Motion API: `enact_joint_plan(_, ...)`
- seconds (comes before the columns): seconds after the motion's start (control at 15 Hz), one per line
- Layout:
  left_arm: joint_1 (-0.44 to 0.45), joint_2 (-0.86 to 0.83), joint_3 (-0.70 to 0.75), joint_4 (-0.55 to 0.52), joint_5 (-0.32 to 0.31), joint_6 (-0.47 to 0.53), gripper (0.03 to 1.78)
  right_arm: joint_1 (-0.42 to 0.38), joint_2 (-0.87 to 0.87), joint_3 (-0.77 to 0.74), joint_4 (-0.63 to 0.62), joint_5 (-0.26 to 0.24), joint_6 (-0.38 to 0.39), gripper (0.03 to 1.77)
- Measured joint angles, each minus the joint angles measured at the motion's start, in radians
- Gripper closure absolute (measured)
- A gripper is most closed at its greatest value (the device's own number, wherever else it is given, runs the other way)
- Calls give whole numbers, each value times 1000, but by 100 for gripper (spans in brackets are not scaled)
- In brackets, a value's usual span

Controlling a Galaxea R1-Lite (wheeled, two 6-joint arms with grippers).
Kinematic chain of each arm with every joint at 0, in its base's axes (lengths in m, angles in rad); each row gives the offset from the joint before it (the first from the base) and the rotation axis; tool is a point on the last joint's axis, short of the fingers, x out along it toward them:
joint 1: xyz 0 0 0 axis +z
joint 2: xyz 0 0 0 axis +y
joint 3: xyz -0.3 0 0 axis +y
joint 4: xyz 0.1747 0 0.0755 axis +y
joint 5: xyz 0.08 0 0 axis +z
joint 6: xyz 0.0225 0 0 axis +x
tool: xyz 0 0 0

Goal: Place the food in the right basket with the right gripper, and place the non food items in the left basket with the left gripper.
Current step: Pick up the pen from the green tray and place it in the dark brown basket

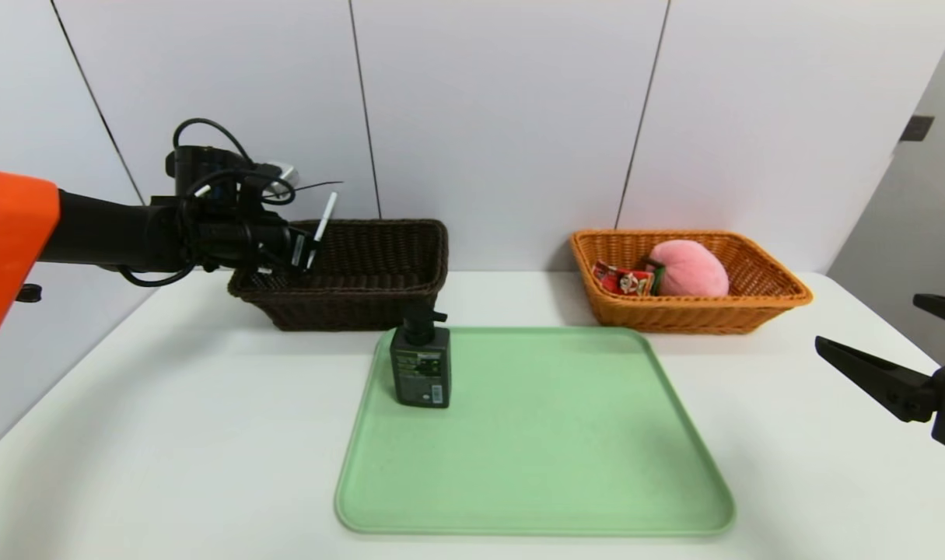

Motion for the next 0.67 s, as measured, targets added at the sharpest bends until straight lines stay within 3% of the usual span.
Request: enact_joint_plan(0.67, 1, -9, 39, -88, 2, 33, 174, 0, 13, 0, 0, 1, -2, 9)
